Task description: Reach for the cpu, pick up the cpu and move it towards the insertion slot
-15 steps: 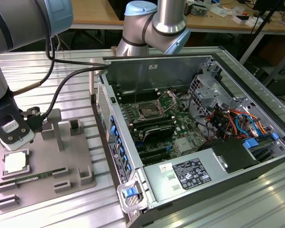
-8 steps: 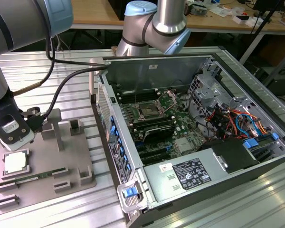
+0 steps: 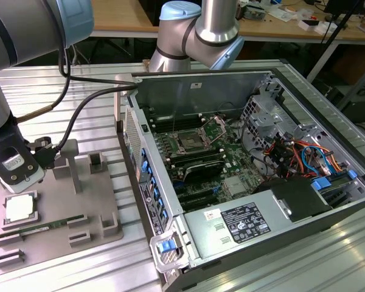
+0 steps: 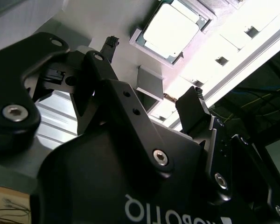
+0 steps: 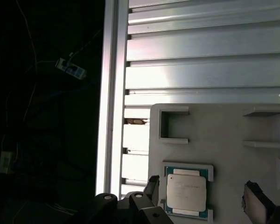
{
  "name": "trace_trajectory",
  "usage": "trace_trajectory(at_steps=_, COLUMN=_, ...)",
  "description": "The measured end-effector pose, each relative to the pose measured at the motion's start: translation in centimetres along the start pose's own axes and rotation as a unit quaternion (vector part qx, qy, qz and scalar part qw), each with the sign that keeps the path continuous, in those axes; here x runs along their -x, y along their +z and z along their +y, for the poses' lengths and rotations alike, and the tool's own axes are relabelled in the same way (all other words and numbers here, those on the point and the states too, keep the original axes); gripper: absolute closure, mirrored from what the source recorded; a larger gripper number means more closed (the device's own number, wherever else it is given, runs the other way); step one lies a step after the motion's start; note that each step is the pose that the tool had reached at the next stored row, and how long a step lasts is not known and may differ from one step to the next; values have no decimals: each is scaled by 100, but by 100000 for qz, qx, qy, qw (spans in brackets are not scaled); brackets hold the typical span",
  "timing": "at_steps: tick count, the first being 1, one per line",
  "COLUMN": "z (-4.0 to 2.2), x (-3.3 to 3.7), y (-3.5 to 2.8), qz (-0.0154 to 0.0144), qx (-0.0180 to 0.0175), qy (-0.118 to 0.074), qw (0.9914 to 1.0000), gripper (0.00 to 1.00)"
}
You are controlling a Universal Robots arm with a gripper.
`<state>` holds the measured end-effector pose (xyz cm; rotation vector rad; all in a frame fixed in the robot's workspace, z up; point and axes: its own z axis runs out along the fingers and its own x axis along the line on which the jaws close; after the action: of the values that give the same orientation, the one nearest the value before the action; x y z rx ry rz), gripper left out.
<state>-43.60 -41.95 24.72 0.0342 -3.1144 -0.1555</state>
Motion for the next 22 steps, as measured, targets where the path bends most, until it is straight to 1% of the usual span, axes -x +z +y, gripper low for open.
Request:
trace_trajectory(at_steps=5, z=-1, x=0, y=6, qz=-2, qx=0, qy=-1, qw=100000, gripper=22)
trace_trajectory(at_steps=22, z=-11, x=2, y=77, qz=44, qx=1, qy=2, qw=100000, gripper=22)
